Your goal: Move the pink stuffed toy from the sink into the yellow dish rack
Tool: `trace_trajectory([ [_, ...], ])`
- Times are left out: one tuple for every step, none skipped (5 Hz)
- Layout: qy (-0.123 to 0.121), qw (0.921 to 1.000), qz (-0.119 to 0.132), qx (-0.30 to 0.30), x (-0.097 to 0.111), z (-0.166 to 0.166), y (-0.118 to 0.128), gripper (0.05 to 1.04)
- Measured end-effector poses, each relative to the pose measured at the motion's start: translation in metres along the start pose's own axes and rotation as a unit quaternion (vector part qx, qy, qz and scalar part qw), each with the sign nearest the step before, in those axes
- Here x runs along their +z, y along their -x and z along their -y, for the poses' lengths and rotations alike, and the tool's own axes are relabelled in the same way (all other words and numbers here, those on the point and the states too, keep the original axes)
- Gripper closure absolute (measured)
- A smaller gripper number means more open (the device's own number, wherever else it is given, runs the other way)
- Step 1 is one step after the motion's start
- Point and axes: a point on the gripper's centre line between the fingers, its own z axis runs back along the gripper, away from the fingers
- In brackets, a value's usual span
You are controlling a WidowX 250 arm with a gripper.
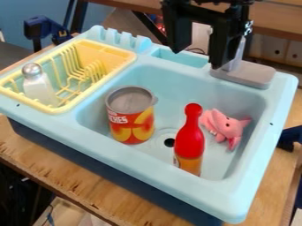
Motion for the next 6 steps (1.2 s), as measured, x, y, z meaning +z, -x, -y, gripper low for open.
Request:
trace_trajectory([
  [0.001, 0.9999, -0.014, 0.000, -0.010, 0.001, 0.001, 0.082],
  [-0.003, 1.0000, 0.005, 0.000, -0.028, -0.001, -0.007, 0.082],
  [0.005, 0.9998, 0.016, -0.013, -0.051, 0.000, -0.019, 0.082],
  [0.009, 0.9999, 0.002, -0.013, -0.070, 0.001, -0.024, 0.082],
  [0.020, 0.9995, -0.022, -0.008, -0.090, -0.004, -0.032, 0.082],
  [0.029, 0.9987, -0.043, -0.004, -0.103, -0.007, -0.033, 0.082],
])
